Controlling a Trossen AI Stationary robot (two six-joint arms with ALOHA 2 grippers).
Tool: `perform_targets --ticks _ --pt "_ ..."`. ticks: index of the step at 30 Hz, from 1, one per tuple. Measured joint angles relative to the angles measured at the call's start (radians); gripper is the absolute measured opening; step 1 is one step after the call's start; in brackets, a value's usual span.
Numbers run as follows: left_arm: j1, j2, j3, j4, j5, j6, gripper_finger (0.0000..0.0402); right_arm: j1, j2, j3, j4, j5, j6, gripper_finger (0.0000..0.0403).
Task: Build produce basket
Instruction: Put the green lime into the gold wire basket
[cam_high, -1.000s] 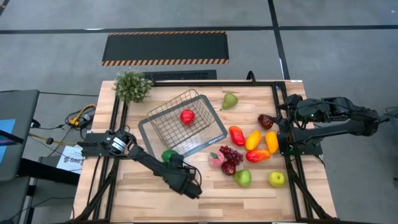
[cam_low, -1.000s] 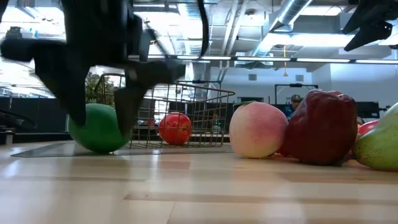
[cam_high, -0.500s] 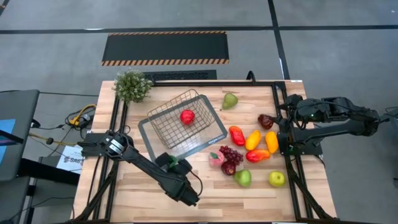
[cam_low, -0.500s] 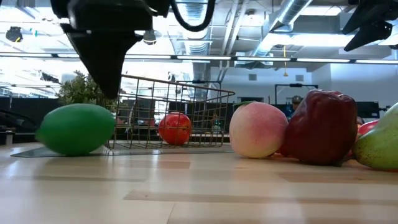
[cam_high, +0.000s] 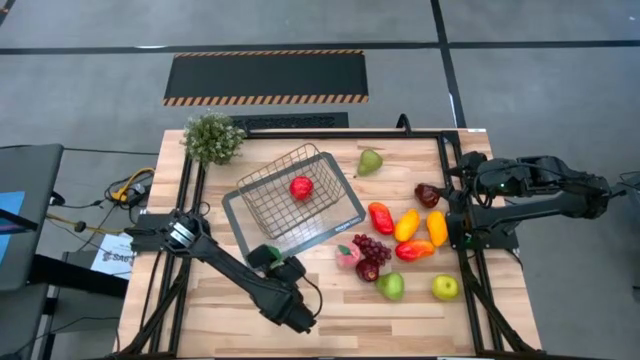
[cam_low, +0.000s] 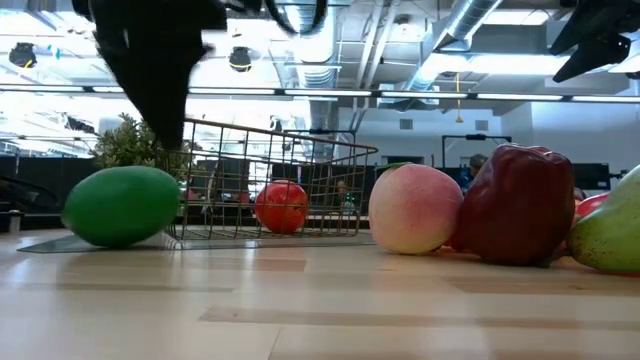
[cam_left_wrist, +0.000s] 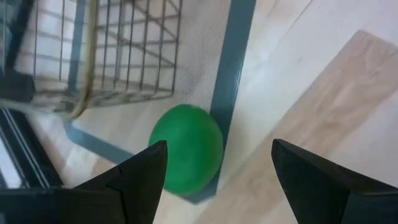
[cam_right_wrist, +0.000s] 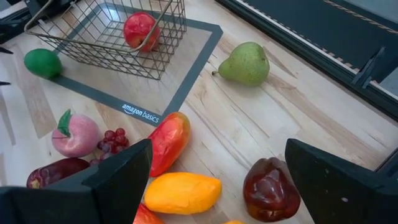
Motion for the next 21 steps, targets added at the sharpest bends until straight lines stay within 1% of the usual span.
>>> perform_targets --ticks 3,6,8,10,12,15,18,21 --pt "-0.017 -0.065 -0.02 0.002 0.01 -0.026 0.0277 0.0 0.0 0.0 0.0 0.0 0.0 0.0385" --pt "-0.024 -0.159 -0.048 0.001 0.008 -0.035 0.0277 0.0 0.0 -0.014 0.012 0.002 0.0 0.0385" --pt "-0.029 -0.22 -0.074 0.013 0.003 0.041 0.0277 0.0 0.0 -0.031 0.015 0.002 0.0 0.0385" --pt "-0.032 -0.27 -0.125 0.073 0.008 0.107 0.0277 0.0 0.001 -0.047 0.016 0.002 0.0 0.0385" --pt "-0.025 -0.317 -0.194 0.145 0.024 0.116 0.0277 0.0 0.003 -0.056 0.021 0.002 0.0 0.0385" --pt "-0.009 -0.369 -0.308 0.307 0.05 0.153 0.0277 0.0 0.003 -0.056 0.026 0.001 0.0 0.0385" --pt "0.007 -0.378 -0.406 0.439 0.088 0.255 0.0277 0.0 0.002 -0.056 0.026 0.001 0.0 0.0385" --pt "0.025 -0.38 -0.47 0.47 0.095 0.328 0.0277 0.0 0.002 -0.056 0.026 0.0 0.003 0.0385"
